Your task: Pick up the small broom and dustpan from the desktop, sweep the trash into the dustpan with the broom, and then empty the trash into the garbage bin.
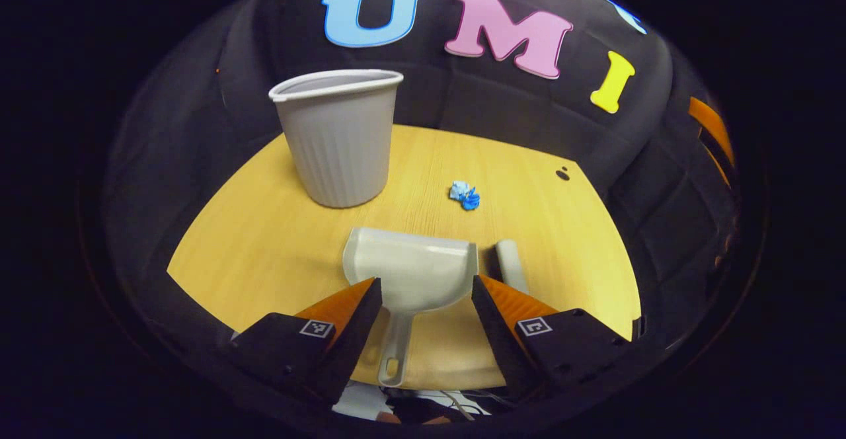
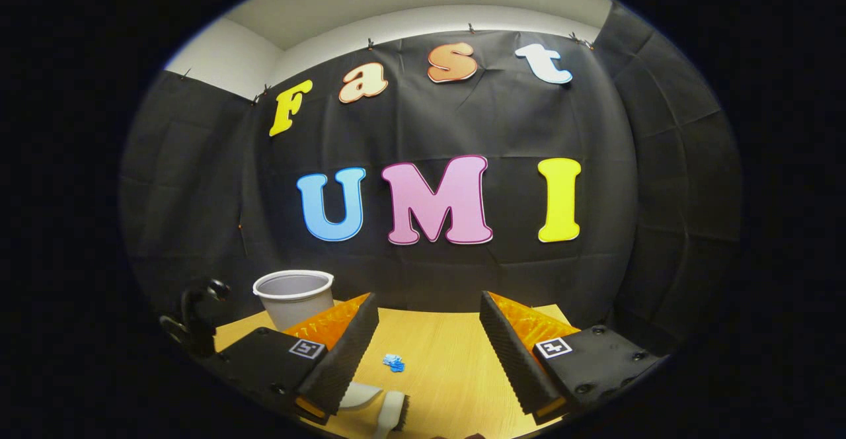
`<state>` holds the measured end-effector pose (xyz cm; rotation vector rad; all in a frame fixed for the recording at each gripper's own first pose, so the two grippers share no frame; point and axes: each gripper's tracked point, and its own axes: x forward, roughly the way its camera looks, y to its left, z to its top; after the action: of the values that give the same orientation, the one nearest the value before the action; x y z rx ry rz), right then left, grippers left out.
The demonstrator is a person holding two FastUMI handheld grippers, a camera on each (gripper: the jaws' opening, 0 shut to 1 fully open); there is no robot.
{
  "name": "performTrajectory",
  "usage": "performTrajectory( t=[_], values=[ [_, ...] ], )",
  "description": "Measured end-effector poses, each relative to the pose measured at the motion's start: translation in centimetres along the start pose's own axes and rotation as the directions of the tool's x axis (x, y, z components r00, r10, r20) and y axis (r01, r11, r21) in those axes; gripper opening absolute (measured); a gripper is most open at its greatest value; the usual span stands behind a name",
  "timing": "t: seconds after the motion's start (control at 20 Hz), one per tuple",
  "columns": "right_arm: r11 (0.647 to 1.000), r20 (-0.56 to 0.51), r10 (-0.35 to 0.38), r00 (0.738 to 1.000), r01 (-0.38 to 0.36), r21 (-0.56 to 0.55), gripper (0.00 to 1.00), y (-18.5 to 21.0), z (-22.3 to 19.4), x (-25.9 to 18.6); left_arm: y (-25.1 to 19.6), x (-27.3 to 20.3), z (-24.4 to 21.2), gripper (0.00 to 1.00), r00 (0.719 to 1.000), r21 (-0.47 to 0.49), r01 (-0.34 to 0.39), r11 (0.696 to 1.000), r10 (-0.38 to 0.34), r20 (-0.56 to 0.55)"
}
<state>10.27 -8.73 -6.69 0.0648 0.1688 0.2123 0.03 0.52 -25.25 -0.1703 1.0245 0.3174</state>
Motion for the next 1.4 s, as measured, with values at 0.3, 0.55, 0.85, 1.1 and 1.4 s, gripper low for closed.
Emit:
performTrajectory(
  t=[0.3,0.55,0.85,1.1,1.4],
  values=[
    [0.999,-0.047,0.034,0.998,-0.035,-0.005,0.99,0.3,-2.1,-0.4,1.3,4.7,-4.8,0.83,0.964,0.043,-0.020,0.999,0.030,-0.263],
    [0.999,-0.069,0.028,0.997,-0.027,0.017,0.99,0.1,-2.6,-0.7,1.7,7.3,-5.8,0.84,0.912,0.074,-0.042,0.996,0.068,-0.405],
    [1.000,-0.057,-0.016,0.998,0.016,0.001,0.99,-1.0,-2.0,-1.6,1.8,9.0,-5.2,0.81,0.873,0.139,-0.045,0.989,0.107,-0.475],
    [0.998,-0.058,-0.069,0.996,0.068,-0.011,0.92,-1.9,-2.0,-2.4,1.7,10.1,-5.7,0.60,0.846,0.105,-0.024,0.994,0.076,-0.528],
    [0.995,-0.098,-0.102,0.990,0.101,-0.014,0.99,-1.4,-3.1,-3.0,2.0,10.5,-5.9,0.33,0.830,0.123,0.009,0.992,0.062,-0.554]
  ],
)
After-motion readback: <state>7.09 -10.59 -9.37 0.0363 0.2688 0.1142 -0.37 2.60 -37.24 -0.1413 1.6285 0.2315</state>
